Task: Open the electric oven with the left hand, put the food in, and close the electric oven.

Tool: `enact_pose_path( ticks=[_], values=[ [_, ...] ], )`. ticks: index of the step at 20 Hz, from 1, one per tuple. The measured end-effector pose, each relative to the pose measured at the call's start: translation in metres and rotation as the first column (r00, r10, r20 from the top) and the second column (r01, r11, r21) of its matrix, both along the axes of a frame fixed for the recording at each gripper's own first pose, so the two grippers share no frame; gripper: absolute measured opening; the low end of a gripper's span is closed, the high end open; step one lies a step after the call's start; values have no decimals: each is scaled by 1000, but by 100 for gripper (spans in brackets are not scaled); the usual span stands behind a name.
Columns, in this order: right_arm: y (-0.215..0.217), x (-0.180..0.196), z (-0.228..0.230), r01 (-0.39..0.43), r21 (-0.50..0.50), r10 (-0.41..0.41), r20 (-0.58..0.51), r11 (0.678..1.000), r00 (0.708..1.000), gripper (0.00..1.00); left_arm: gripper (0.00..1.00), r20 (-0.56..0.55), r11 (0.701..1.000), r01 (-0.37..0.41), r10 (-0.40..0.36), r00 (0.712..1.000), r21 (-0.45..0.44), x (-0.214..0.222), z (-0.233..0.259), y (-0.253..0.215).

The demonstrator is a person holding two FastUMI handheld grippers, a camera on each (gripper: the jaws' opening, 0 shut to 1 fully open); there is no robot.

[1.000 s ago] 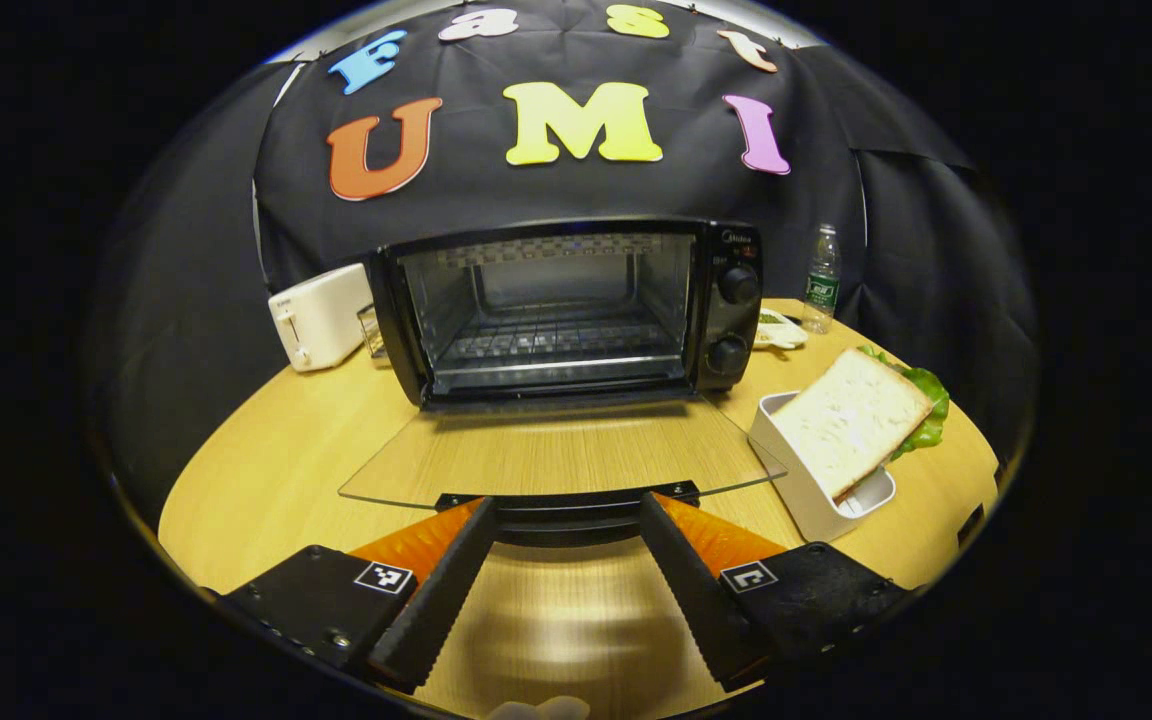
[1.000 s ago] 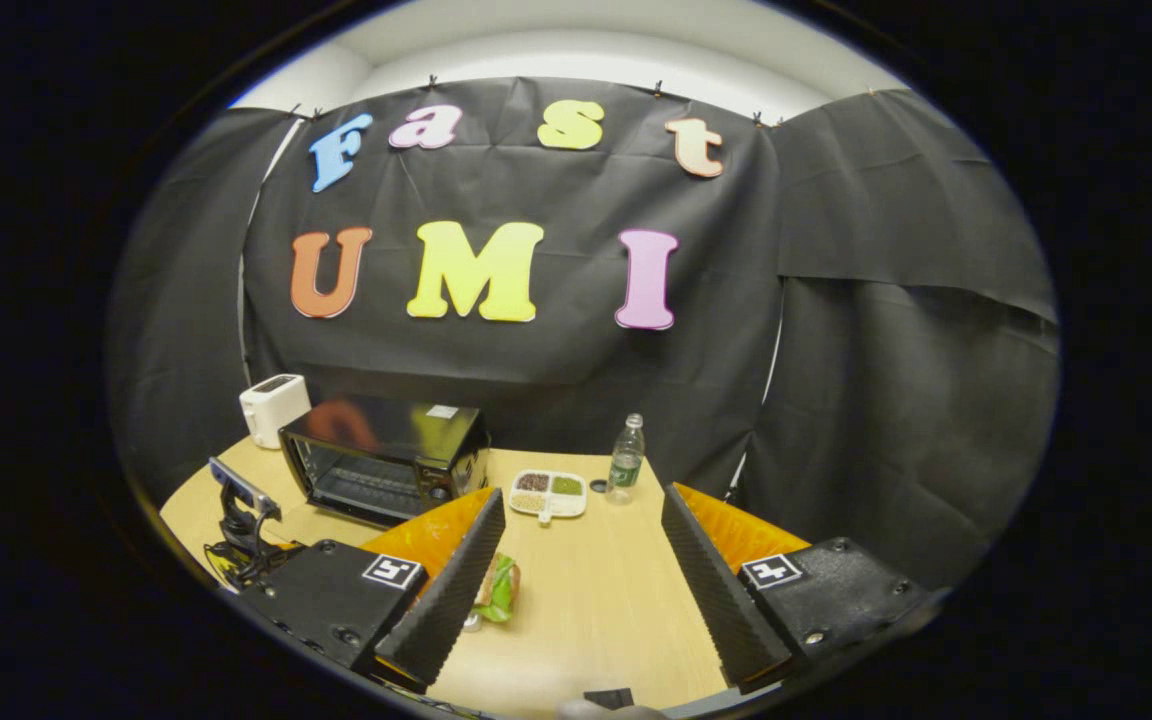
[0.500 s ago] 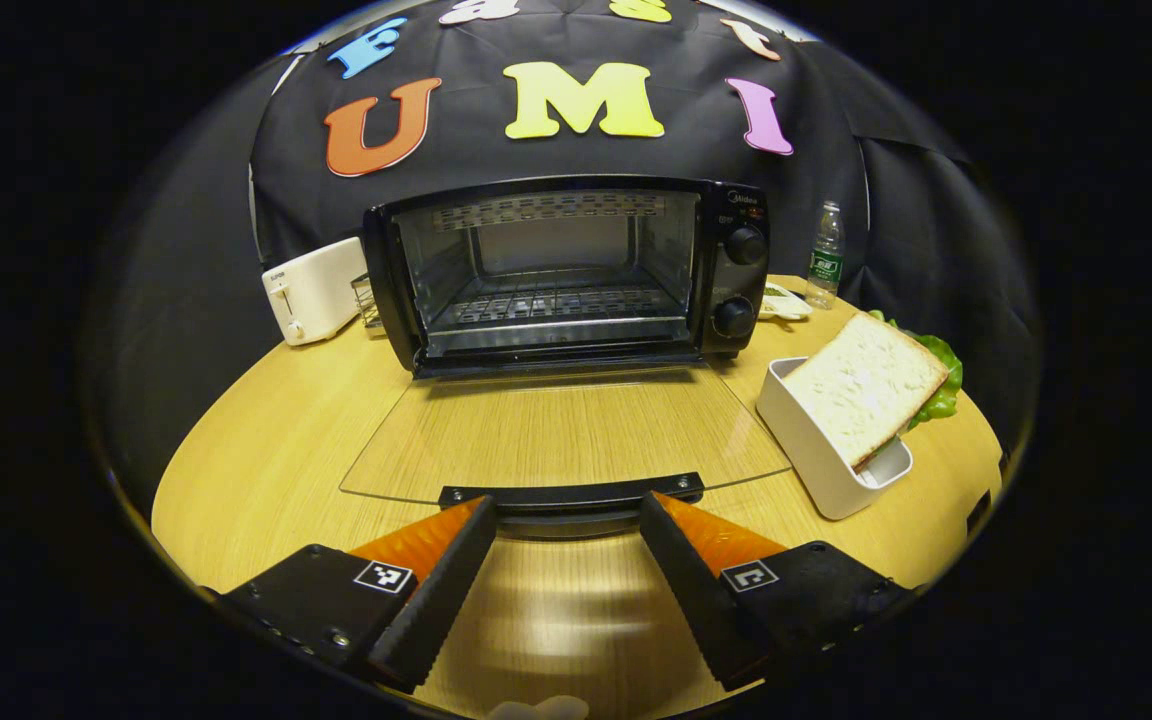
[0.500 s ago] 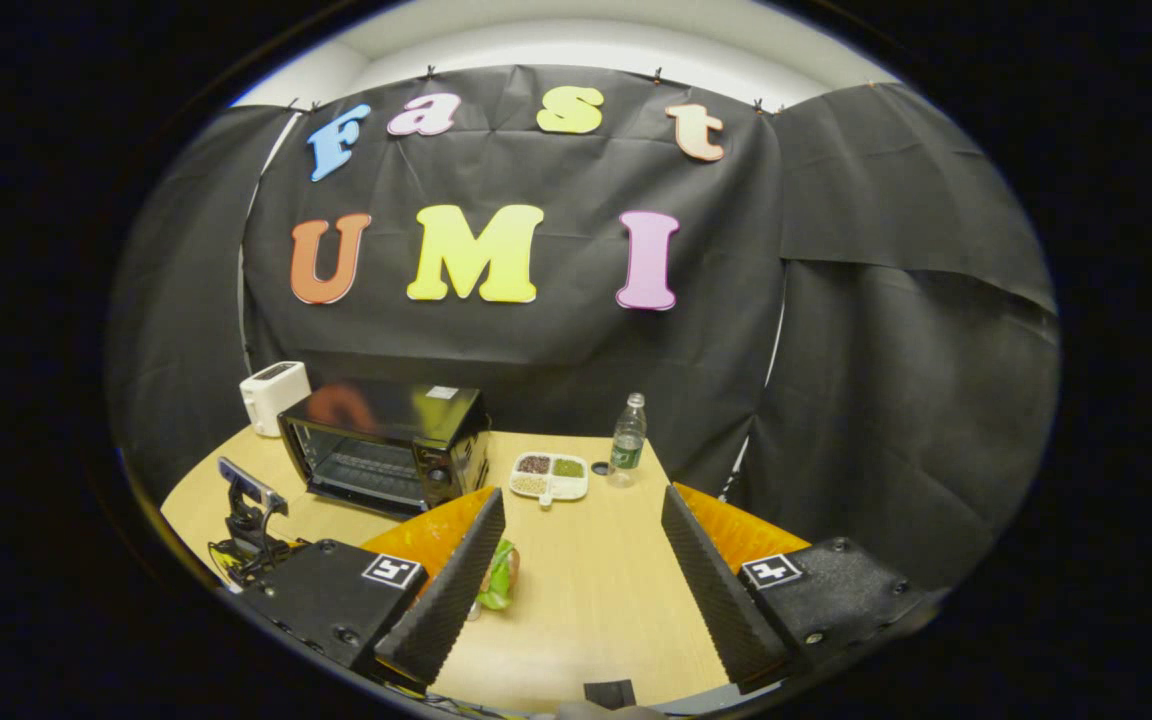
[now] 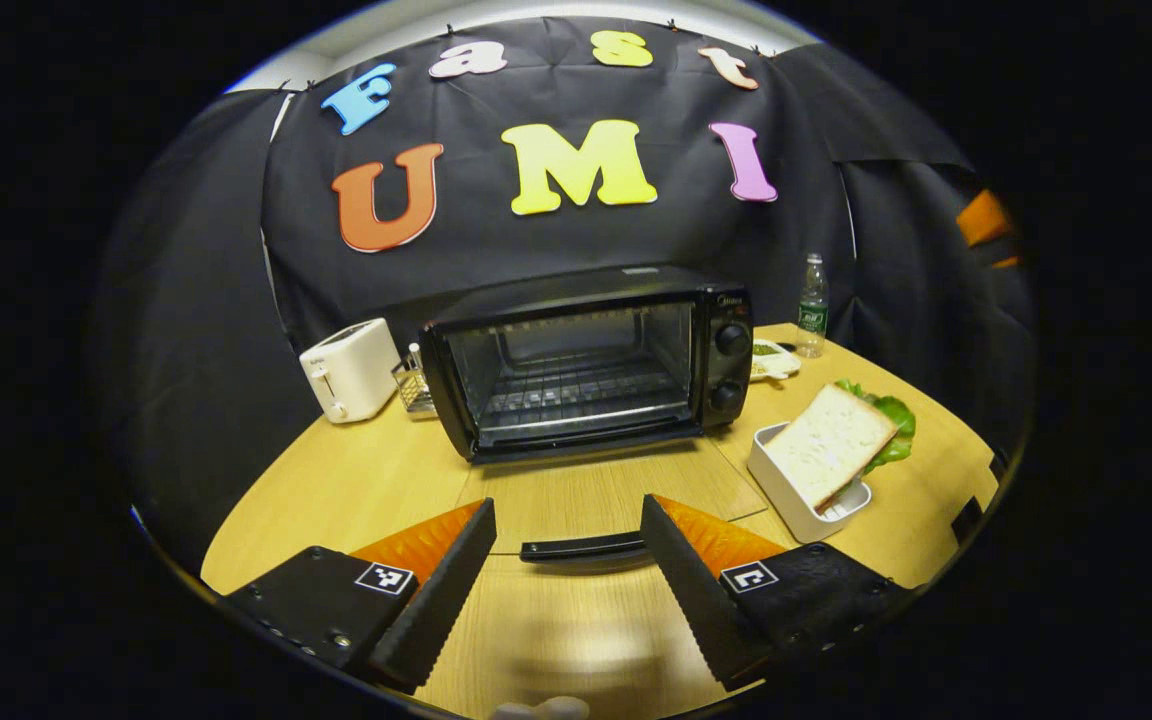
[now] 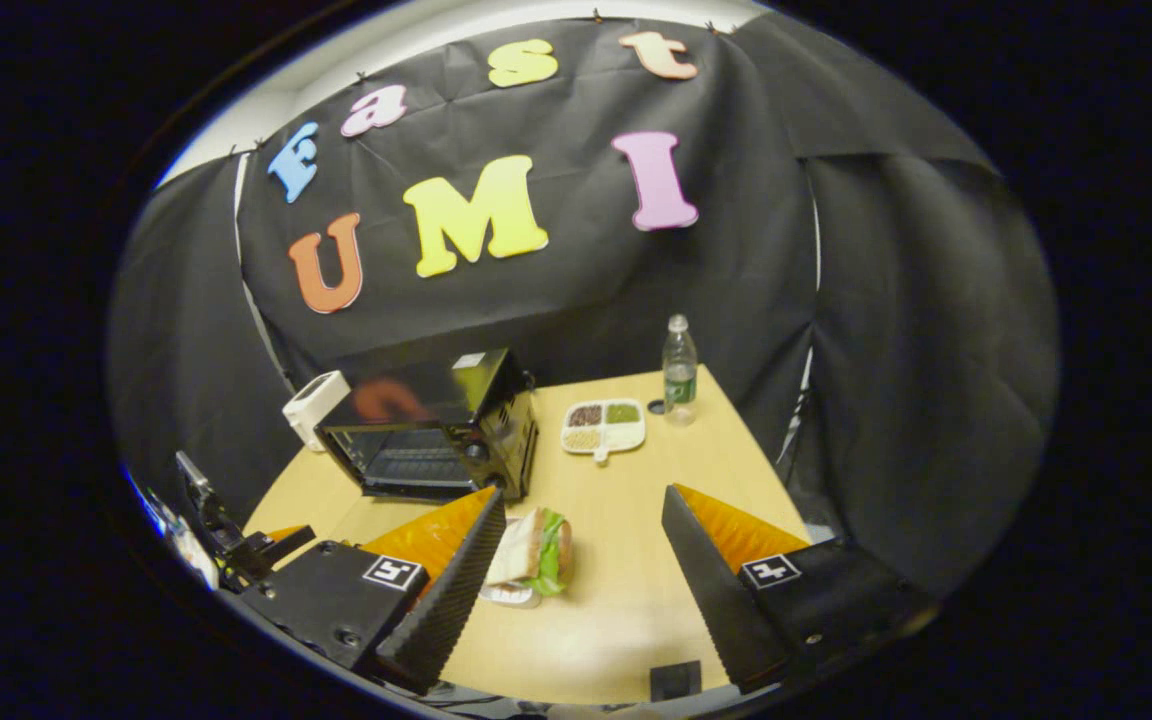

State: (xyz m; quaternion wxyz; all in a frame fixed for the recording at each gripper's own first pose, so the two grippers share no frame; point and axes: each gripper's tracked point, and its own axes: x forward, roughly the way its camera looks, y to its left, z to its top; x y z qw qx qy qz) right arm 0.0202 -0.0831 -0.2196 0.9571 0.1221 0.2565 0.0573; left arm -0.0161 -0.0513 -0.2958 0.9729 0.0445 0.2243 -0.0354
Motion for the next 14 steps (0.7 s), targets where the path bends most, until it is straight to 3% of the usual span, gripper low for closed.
enact_pose_path(
  ticks=[5, 8, 9, 10, 14],
  values=[
    [14, 22, -72, -40, 210, 80, -186, 977, 979, 100, 96, 71, 1000, -2, 3, 997, -10, -12, 63, 4],
    [30, 33, -107, -63, 315, 155, -276, 947, 949, 94, 96, 110, 1000, 5, -2, 994, -26, -17, 97, -5],
    [38, 38, -116, -76, 350, 187, -296, 934, 937, 94, 95, 111, 999, 10, -6, 994, -37, -19, 105, -9],
    [41, 42, -124, -85, 374, 213, -315, 923, 925, 100, 95, 113, 999, 13, -8, 994, -49, -20, 112, -12],
    [52, 58, -146, -102, 435, 287, -386, 895, 877, 99, 96, 128, 996, 26, -16, 992, -82, -21, 131, -22]
  ],
)
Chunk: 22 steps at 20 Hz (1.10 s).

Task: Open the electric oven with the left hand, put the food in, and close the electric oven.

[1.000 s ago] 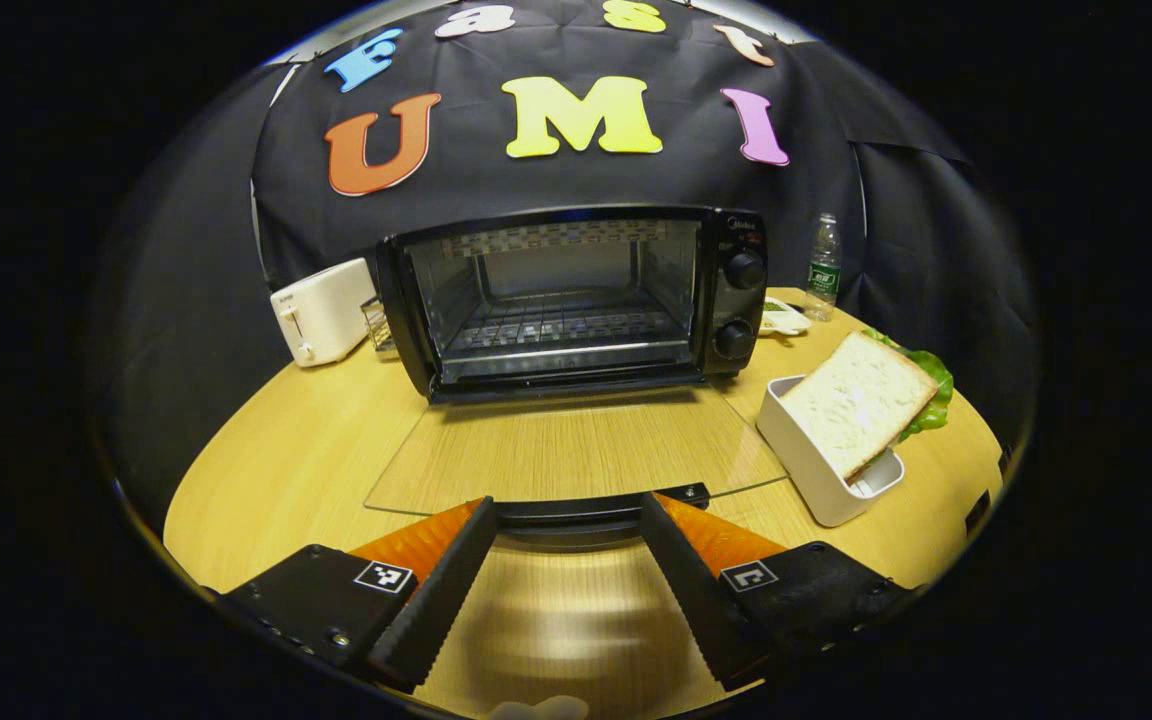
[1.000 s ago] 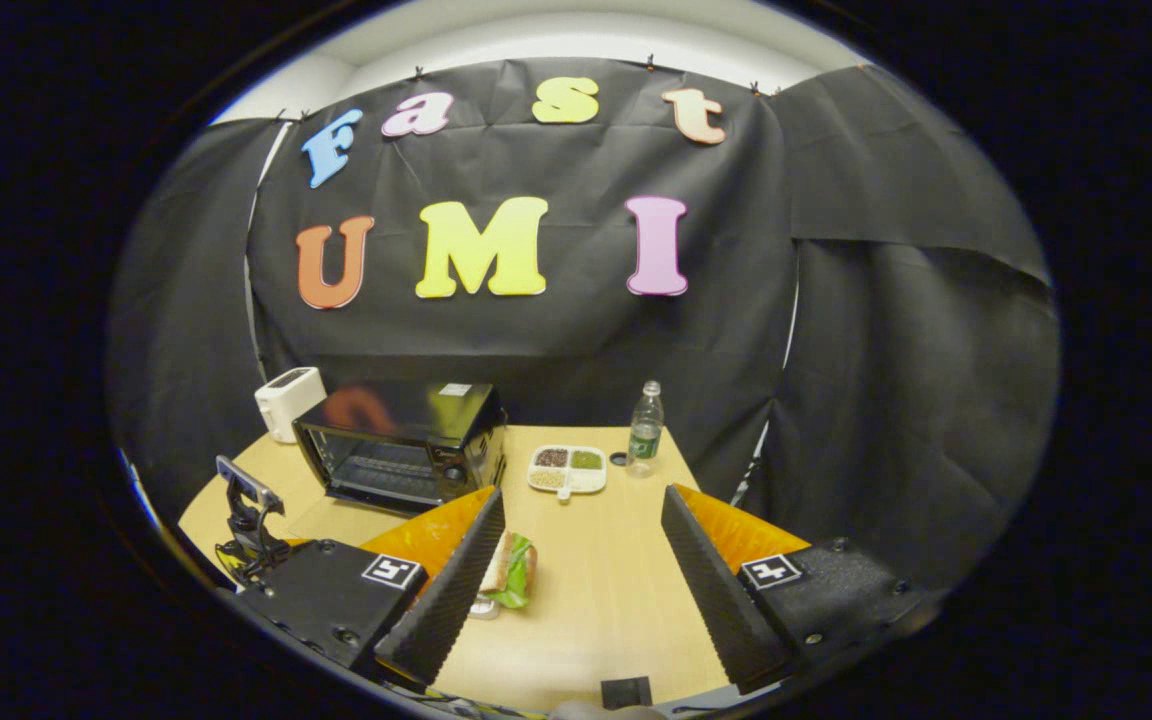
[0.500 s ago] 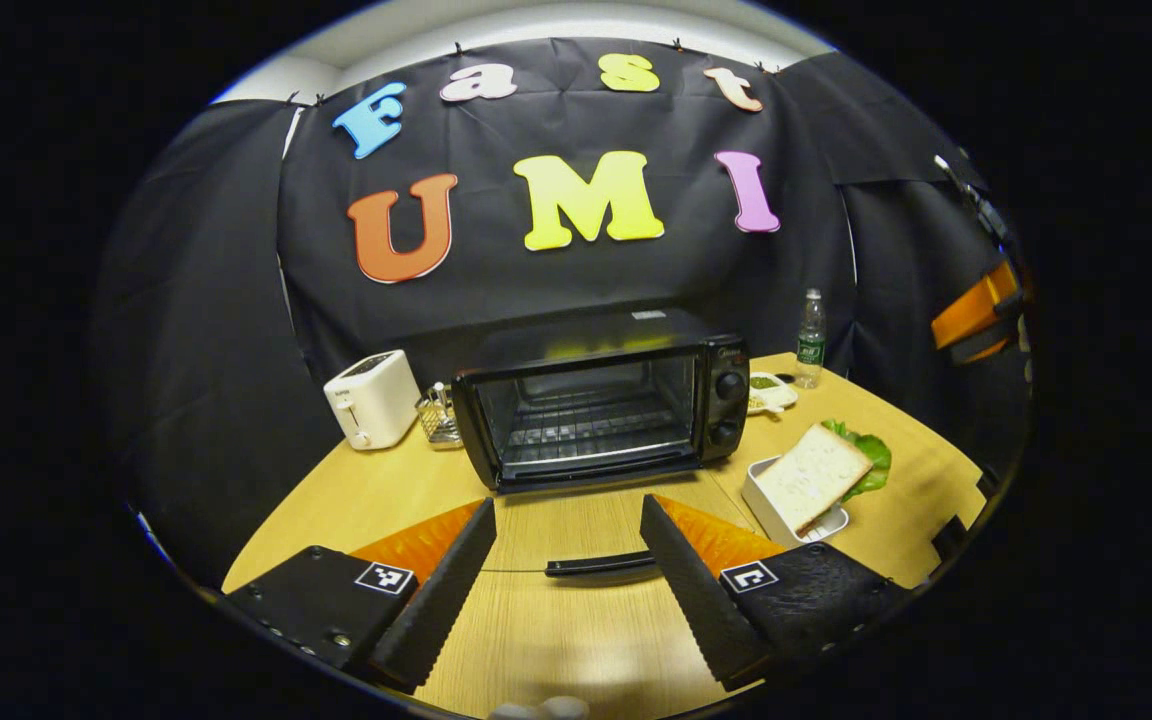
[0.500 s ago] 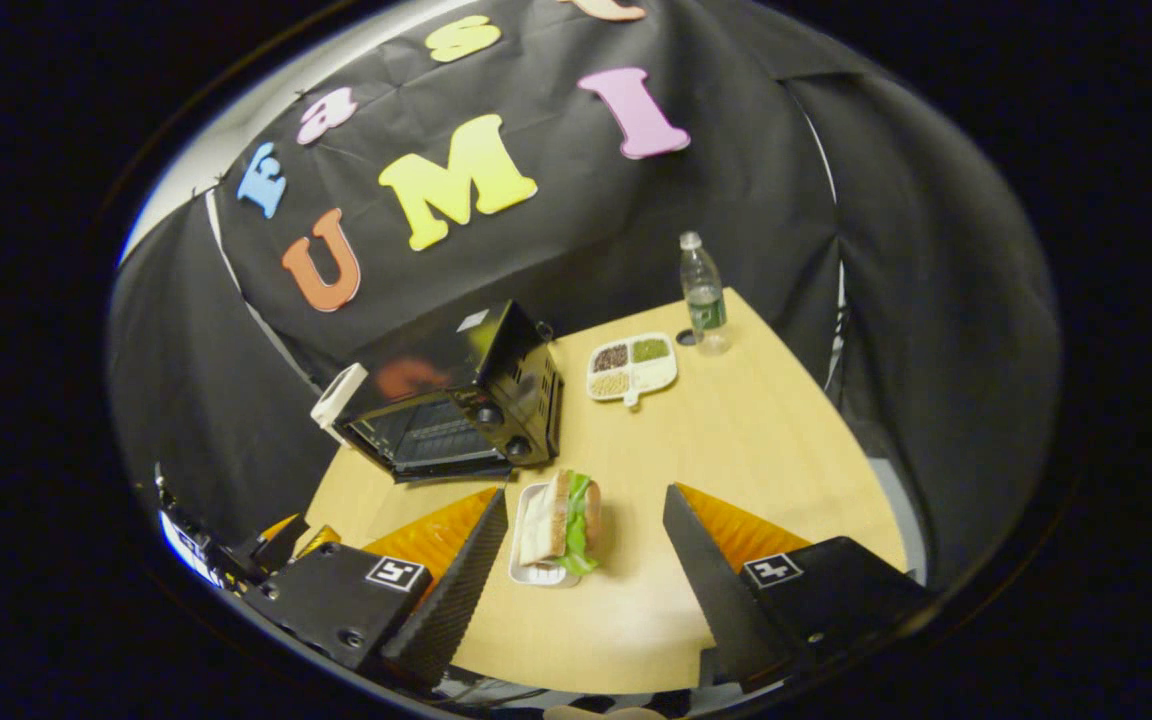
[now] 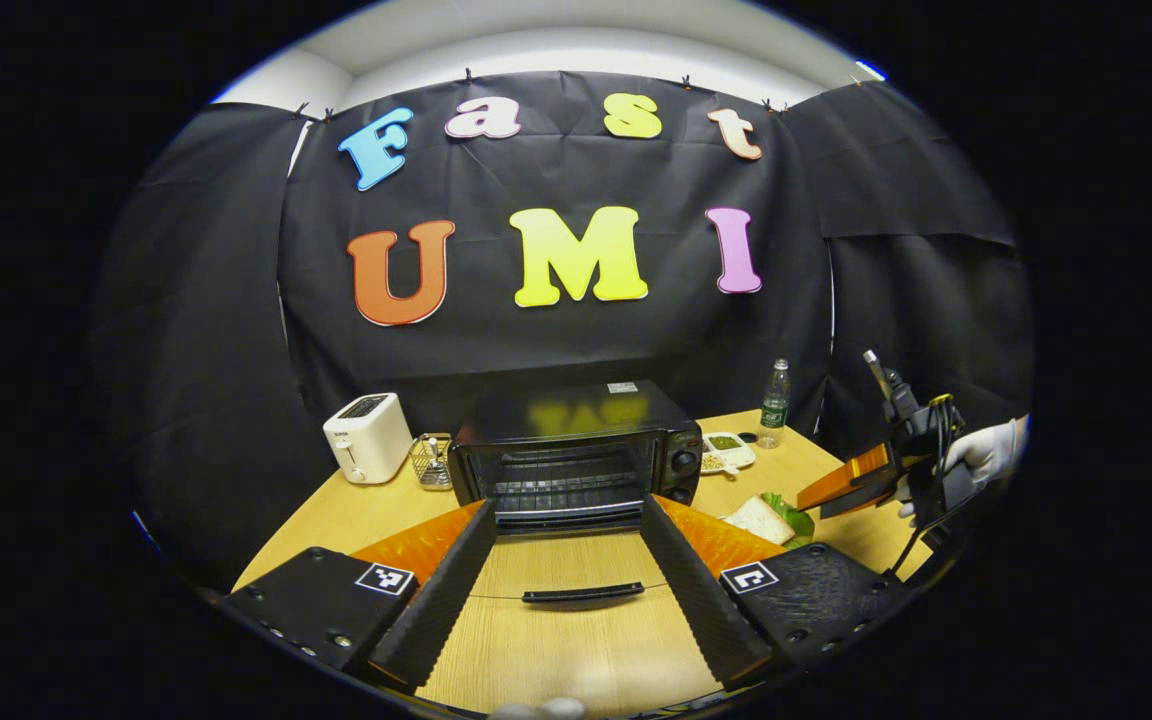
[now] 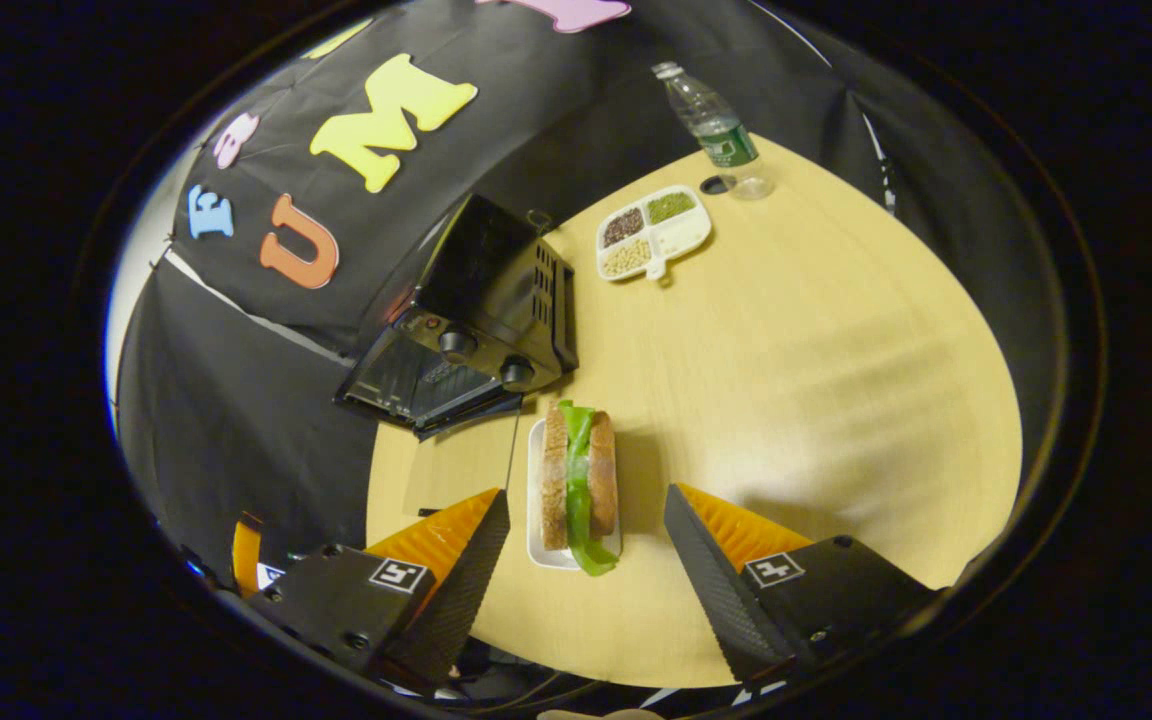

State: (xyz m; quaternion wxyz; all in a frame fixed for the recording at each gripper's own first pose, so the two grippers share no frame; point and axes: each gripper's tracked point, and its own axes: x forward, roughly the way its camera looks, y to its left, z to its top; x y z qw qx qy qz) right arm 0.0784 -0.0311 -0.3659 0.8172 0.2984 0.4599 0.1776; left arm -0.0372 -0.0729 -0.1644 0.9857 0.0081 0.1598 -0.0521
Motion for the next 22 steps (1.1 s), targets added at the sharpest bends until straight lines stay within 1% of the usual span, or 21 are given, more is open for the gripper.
enact_pose_path(
  ticks=[2, 4, 5, 6, 7, 8, 9, 10, 11, 12, 13, 14, 15, 16, 18, 19, 20, 21, 22],
  values=[
    [9, 5, -11, -52, 0, 52, -36, 999, 998, 99, 95, 6, 1000, 13, -13, 1000, -6, 1, 4, -5],
    [14, 10, -19, -86, -5, 86, -68, 996, 994, 99, 96, 2, 1000, 18, -18, 1000, 2, 0, 4, -5],
    [16, 15, -22, -91, -8, 90, -77, 996, 993, 92, 95, 3, 1000, 20, -20, 1000, 1, 0, 5, -7],
    [19, 17, -23, -101, -3, 100, -89, 995, 991, 92, 96, 1, 1000, 23, -23, 1000, 2, 0, 4, -8],
    [23, 20, -25, -107, 6, 107, -99, 994, 989, 99, 96, -1, 1000, 23, -23, 1000, 4, -1, 3, -6],
    [27, 20, -27, -117, 14, 118, -114, 993, 986, 99, 96, -5, 1000, 23, -23, 1000, 5, 0, 2, -6],
    [31, 21, -31, -126, 19, 127, -133, 992, 983, 97, 95, -9, 1000, 22, -22, 1000, 4, 0, 1, -6],
    [35, 20, -34, -138, 25, 140, -148, 990, 979, 88, 96, -13, 1000, 21, -21, 1000, 4, 0, 0, -6],
    [37, 21, -36, -137, 30, 140, -159, 990, 977, 86, 95, -17, 1000, 21, -21, 1000, 5, -1, -2, -6],
    [38, 22, -37, -135, 36, 139, -163, 990, 977, 93, 95, -21, 1000, 20, -20, 1000, 2, -1, -3, -5],
    [39, 25, -38, -133, 33, 137, -166, 991, 977, 83, 95, -25, 1000, 21, -21, 999, 0, -1, -4, -5],
    [37, 27, -41, -129, 27, 132, -173, 991, 976, 71, 96, -30, 1000, 20, -20, 999, -1, -1, -7, -5],
    [38, 27, -44, -121, 38, 126, -175, 992, 977, 68, 96, -31, 1000, 23, -23, 999, -3, -2, -6, -5],
    [38, 24, -44, -123, 44, 129, -186, 991, 974, 55, 95, -31, 1000, 24, -24, 999, 0, -2, -6, -6],
    [39, 25, -42, -132, 53, 139, -185, 990, 973, 49, 96, -35, 1000, 25, -25, 999, 3, -3, -8, -4],
    [40, 24, -42, -137, 52, 144, -184, 989, 972, 43, 96, -34, 1000, 26, -25, 999, 3, -2, -9, -3],
    [40, 25, -43, -143, 47, 149, -180, 989, 972, 43, 96, -38, 1000, 25, -25, 999, 1, -3, -12, -3],
    [41, 25, -43, -148, 47, 154, -181, 988, 971, 39, 96, -39, 1000, 23, -23, 999, -2, -4, -13, -2],
    [41, 25, -44, -144, 46, 150, -181, 989, 972, 37, 96, -41, 1000, 21, -21, 999, -5, -5, -14, -1]
  ],
)
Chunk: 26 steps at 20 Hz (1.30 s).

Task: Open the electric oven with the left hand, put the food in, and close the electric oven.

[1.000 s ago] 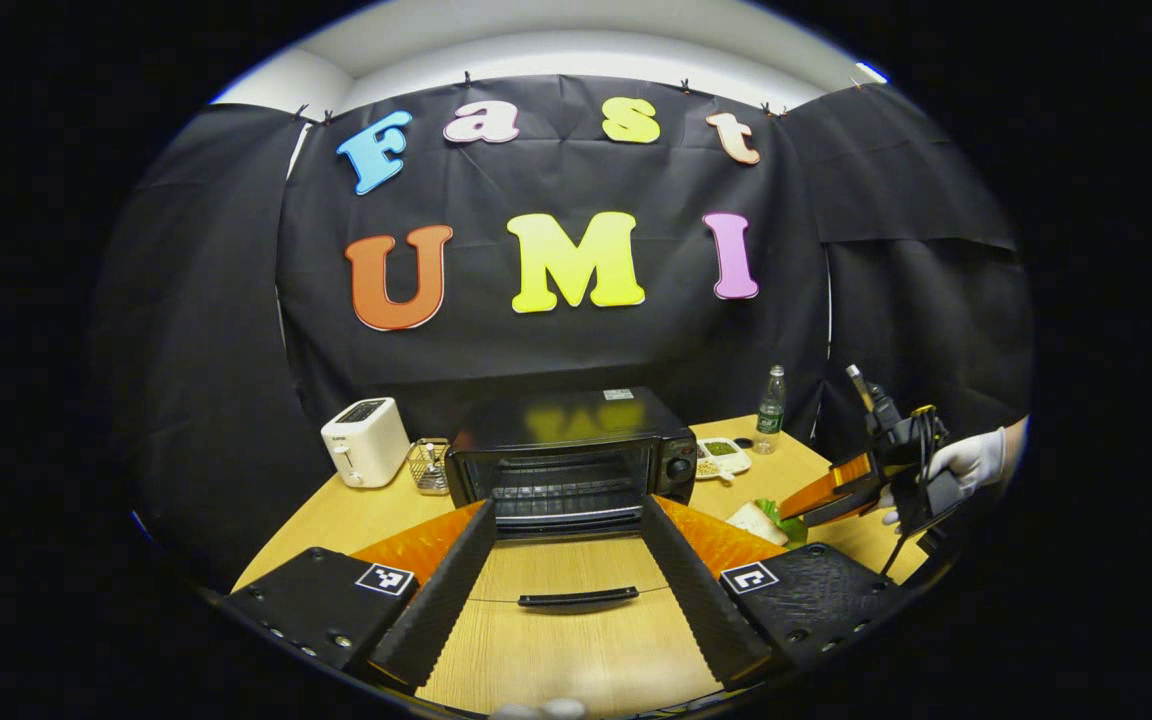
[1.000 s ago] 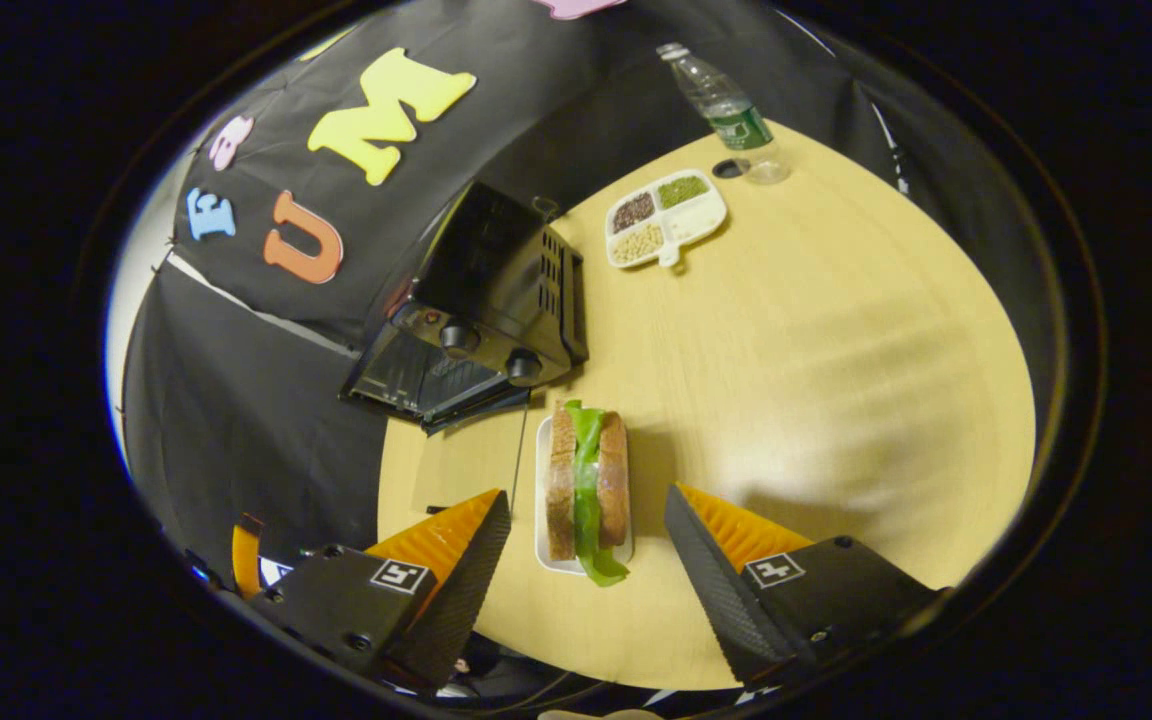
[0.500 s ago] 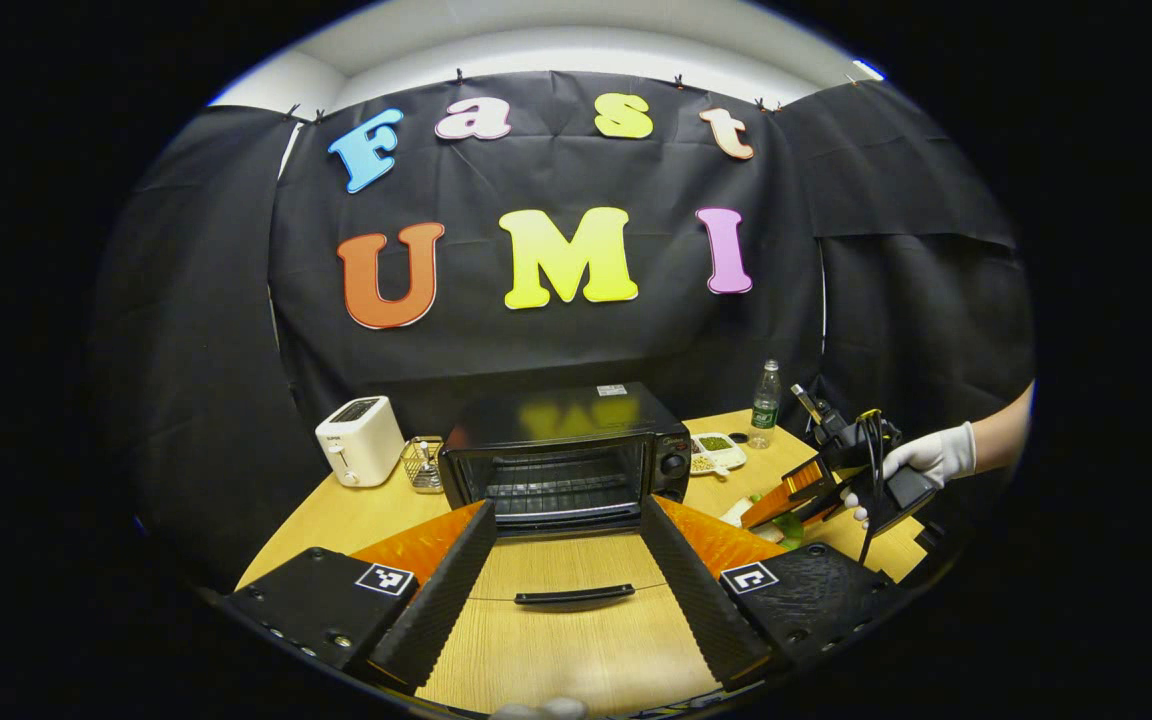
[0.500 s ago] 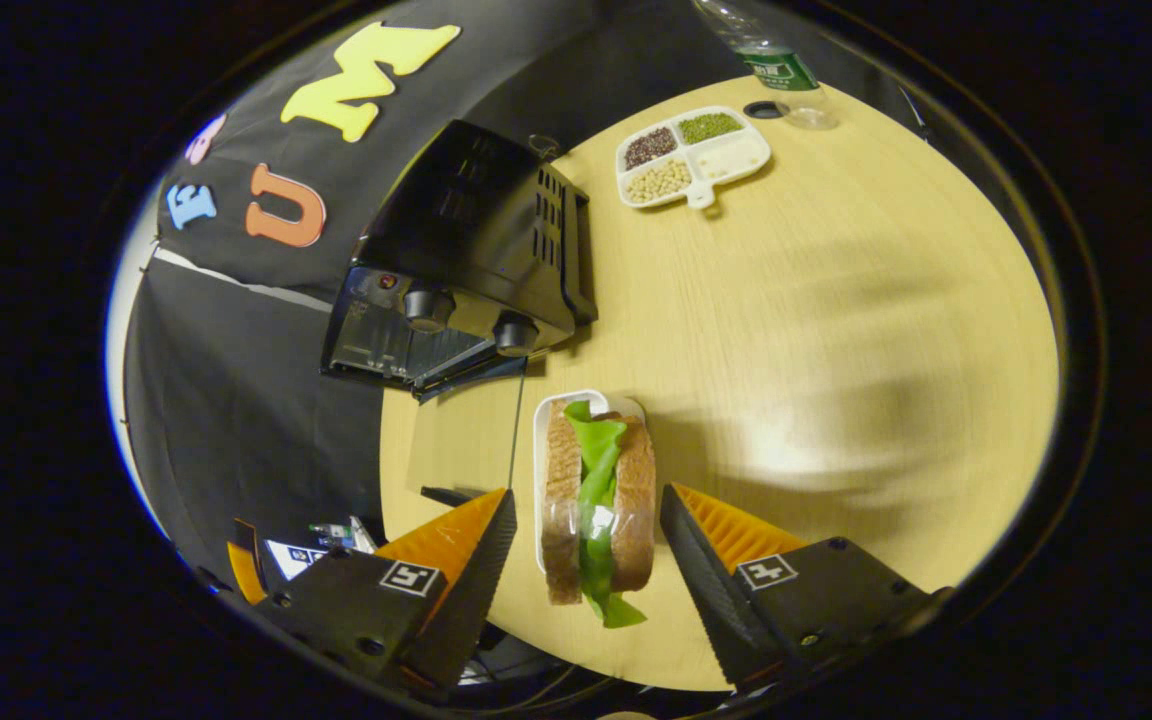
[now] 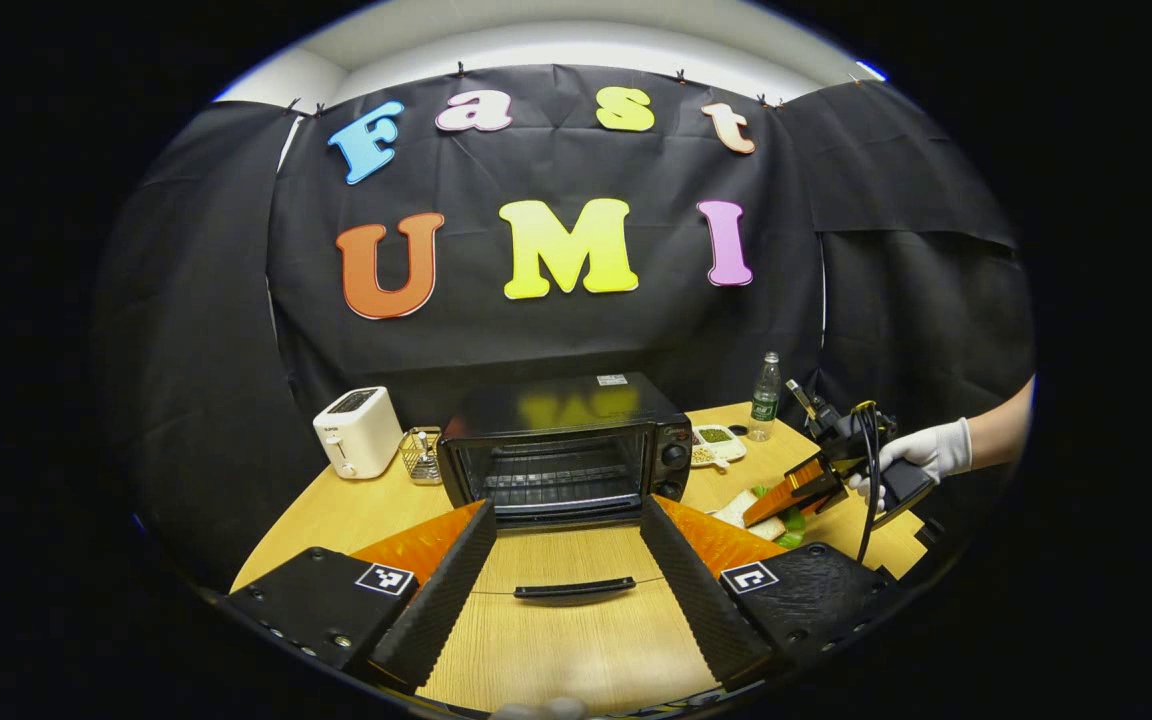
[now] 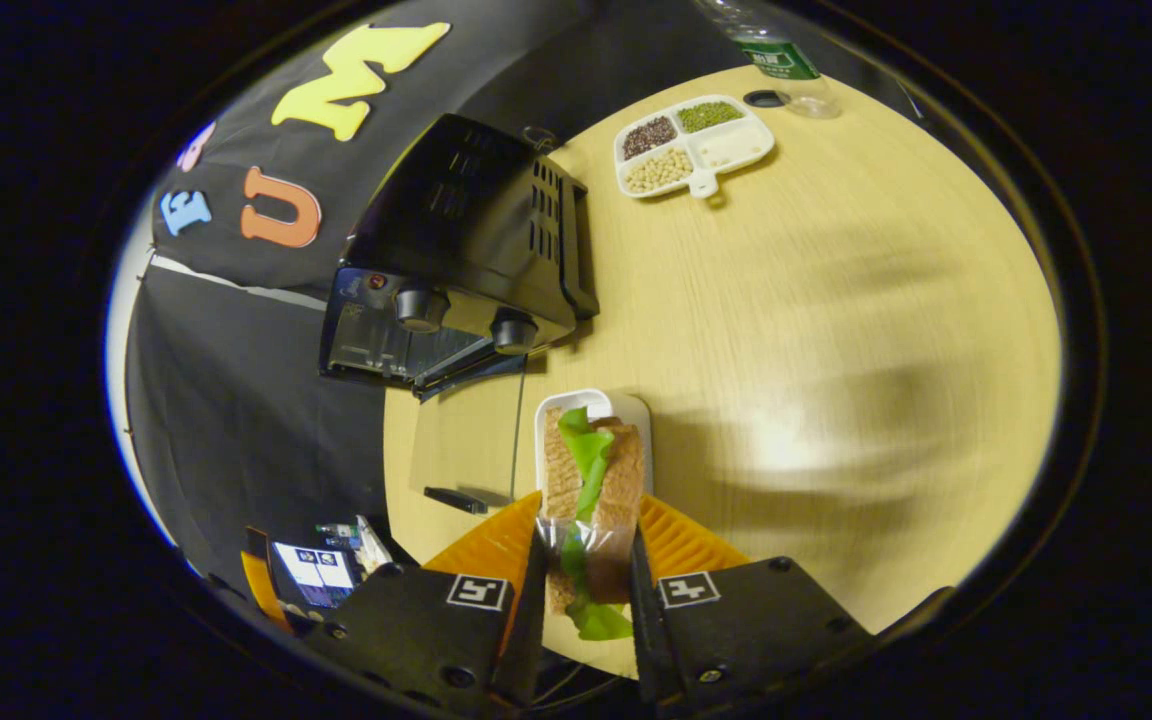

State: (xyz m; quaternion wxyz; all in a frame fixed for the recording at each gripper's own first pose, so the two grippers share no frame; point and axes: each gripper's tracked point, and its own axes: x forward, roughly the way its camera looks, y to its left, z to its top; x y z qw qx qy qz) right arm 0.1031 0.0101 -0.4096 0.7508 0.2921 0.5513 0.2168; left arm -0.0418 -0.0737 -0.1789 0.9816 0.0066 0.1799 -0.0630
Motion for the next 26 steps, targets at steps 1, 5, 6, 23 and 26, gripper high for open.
enact_pose_path(
  ticks=[1, 5, 6, 23, 26],
  values=[
    [-1, 0, 1, 1, -3, -1, -1, 1000, 1000, 35, 96, -3, 1000, -2, 2, 1000, -4, 0, -1, 0],
    [2, -2, 8, 21, 0, -21, 25, 1000, 999, 37, 96, 2, 1000, -5, 5, 1000, -10, 0, 1, 4],
    [3, -7, 12, 14, -2, -14, 35, 1000, 999, 33, 96, 6, 1000, -3, 3, 1000, -11, -1, 2, 5],
    [125, 16, 95, 398, 491, -471, 29, 775, 882, 32, 96, 10, 999, 30, -30, 999, -16, -4, 6, 44],
    [154, 32, 92, 445, 545, -548, 33, 711, 836, 32, 96, 9, 999, 46, -46, 999, -12, -4, 7, 54]
  ],
)
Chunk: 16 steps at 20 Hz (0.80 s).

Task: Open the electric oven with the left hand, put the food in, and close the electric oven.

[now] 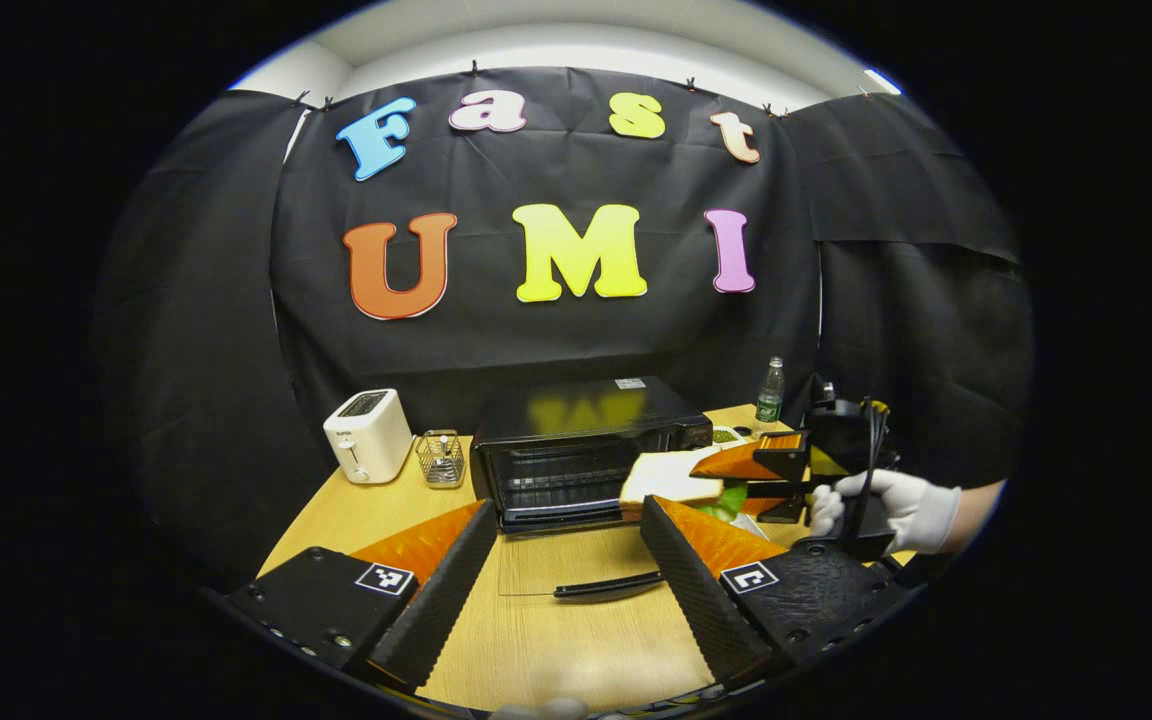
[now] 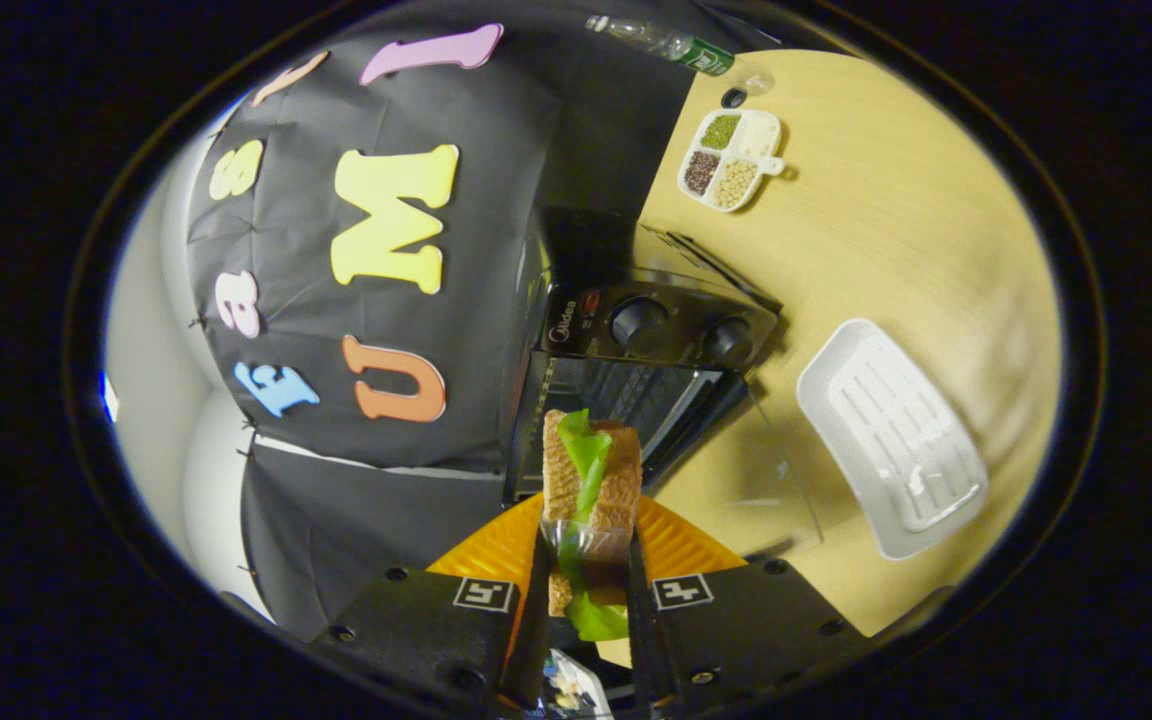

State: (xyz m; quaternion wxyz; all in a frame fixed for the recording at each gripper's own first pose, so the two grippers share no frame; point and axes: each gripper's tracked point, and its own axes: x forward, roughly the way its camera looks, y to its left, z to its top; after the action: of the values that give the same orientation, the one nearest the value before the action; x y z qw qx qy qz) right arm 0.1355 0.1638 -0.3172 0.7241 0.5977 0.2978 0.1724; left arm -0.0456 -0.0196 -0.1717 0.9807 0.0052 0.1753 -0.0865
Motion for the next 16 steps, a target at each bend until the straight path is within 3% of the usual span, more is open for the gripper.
enact_pose_path(
  ticks=[1, 2, 4, 5, 6, 8, 10, 16],
  values=[
    [10, 7, -1, 31, 16, -31, 14, 999, 999, 36, 96, 2, 1000, 7, -7, 1000, 3, 0, 0, 2],
    [19, 9, 0, 55, 31, -56, 22, 998, 998, 32, 96, 4, 1000, 15, -15, 1000, 7, 2, 1, 5],
    [36, 17, -6, 97, 36, -98, 27, 995, 995, 36, 95, 5, 1000, 26, -26, 1000, 13, 0, 0, 11],
    [44, 23, -7, 116, 37, -118, 41, 993, 992, 32, 96, 4, 999, 29, -29, 1000, 15, 0, -1, 14],
    [53, 33, -10, 134, 41, -136, 53, 990, 989, 36, 96, 1, 999, 30, -30, 1000, 17, 0, -1, 17],
    [64, 49, -16, 162, 29, -163, 61, 986, 985, 32, 96, -1, 999, 26, -26, 1000, 20, -1, -3, 25],
    [69, 62, -25, 197, 6, -197, 56, 980, 979, 32, 96, -13, 1000, 21, -21, 1000, 18, -1, -8, 30],
    [71, 99, -45, 338, 58, -339, 18, 939, 941, 31, 96, -39, 999, 19, -17, 999, 35, -2, -17, 41]
  ],
)
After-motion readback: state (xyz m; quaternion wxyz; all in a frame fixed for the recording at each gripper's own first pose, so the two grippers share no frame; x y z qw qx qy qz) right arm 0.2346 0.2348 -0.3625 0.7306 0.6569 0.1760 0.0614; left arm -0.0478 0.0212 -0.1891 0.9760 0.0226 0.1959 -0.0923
